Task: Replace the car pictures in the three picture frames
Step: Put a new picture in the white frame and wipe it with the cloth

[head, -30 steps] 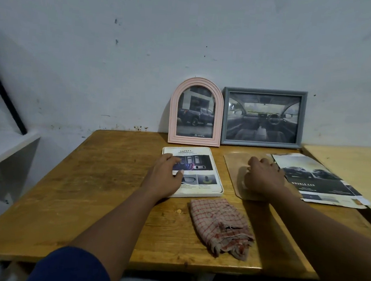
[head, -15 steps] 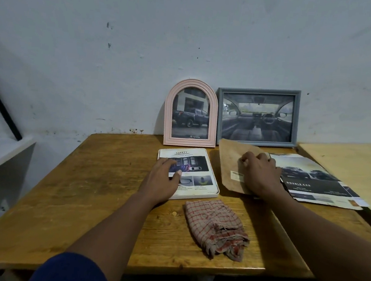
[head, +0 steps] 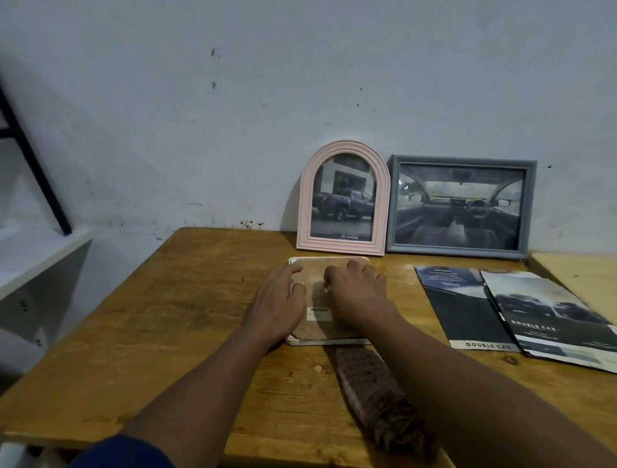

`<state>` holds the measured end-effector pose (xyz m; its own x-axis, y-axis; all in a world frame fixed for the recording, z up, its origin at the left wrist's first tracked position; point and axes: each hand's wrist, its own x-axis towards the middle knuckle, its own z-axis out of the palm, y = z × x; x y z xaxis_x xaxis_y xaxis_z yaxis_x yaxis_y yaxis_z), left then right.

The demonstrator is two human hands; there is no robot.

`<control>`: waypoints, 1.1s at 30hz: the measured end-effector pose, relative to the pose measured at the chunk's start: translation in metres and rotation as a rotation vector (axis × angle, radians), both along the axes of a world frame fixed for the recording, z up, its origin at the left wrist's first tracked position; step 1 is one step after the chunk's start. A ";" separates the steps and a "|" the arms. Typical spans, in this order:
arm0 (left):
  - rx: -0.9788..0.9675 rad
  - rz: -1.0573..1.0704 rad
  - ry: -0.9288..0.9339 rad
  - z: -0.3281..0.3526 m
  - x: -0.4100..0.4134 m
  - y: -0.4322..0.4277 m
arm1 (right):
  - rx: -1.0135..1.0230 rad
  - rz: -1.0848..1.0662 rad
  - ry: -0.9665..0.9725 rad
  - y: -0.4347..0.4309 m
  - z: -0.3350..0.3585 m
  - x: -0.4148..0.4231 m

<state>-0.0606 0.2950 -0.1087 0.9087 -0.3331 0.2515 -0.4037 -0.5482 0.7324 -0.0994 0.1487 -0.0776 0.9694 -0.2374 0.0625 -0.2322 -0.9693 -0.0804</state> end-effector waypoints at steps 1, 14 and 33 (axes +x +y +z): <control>0.008 -0.003 0.001 -0.001 0.001 0.001 | -0.011 -0.003 0.003 0.003 -0.002 0.002; 0.142 -0.066 -0.043 0.003 0.011 0.005 | 0.228 -0.038 -0.056 -0.035 -0.011 -0.001; 0.497 -0.032 -0.140 -0.006 0.023 -0.020 | 0.207 0.115 -0.034 -0.037 -0.030 0.004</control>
